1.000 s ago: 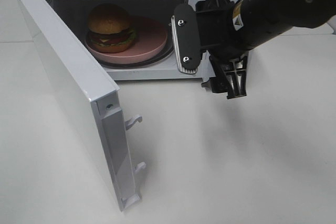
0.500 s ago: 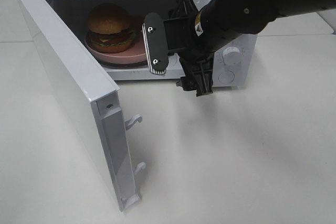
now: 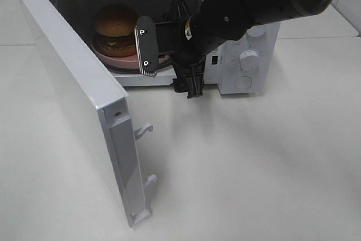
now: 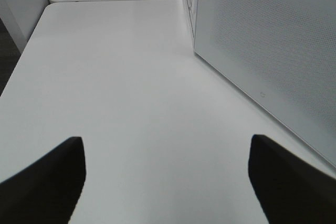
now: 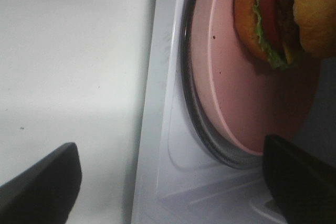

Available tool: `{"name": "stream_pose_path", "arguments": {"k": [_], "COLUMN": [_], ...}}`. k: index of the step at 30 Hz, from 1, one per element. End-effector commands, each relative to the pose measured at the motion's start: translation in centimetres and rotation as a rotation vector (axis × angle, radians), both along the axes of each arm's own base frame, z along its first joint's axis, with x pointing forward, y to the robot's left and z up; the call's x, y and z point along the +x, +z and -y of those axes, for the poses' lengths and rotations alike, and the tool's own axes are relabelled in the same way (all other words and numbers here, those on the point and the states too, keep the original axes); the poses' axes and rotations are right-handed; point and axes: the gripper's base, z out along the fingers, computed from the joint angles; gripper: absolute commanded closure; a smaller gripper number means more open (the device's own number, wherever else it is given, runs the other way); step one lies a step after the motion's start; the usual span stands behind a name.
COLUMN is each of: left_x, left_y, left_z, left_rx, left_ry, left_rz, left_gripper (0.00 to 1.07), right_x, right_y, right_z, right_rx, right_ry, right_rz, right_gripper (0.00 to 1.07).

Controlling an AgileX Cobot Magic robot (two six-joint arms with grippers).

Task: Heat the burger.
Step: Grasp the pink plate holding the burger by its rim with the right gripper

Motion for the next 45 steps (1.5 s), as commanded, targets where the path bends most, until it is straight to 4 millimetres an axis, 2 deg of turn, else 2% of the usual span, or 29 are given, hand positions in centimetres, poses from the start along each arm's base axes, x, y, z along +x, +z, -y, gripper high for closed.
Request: {"name": "stream_pose_path", "arguments": {"k": [1, 11, 29, 40, 45], "left_x": [-0.3, -0.3, -0.2, -0.2, -0.2], "left_y": [0.0, 0.0, 0.0, 0.0, 0.0], "left_z": [0.0, 0.0, -0.4, -0.6, -0.6], "left_rx": [-0.004, -0.002, 0.042, 0.057, 0.057], "left_ry": [0.004, 0.005, 0.038, 0.048, 0.048], "left_rz": [0.013, 0.013, 0.018, 0.024, 0.024], "left_gripper": [0.29, 0.29, 0.29, 0.29, 0.29], "right_x": [0.6, 3.0, 5.6, 6.0, 6.1], "right_y": [-0.1, -1.9, -4.5, -5.2, -6.4], "right_z": [-0.7, -2.6, -4.6, -4.8, -4.8], "right_rx": [0.024, 0.054, 0.082, 0.092, 0.080], "right_ry": [0.006, -0.005, -0.019, -0.026, -0.026], "right_rz": [0.015, 0.016, 0.019, 0.017, 0.000], "right_gripper": [0.18, 0.19, 0.23, 0.25, 0.27]}}
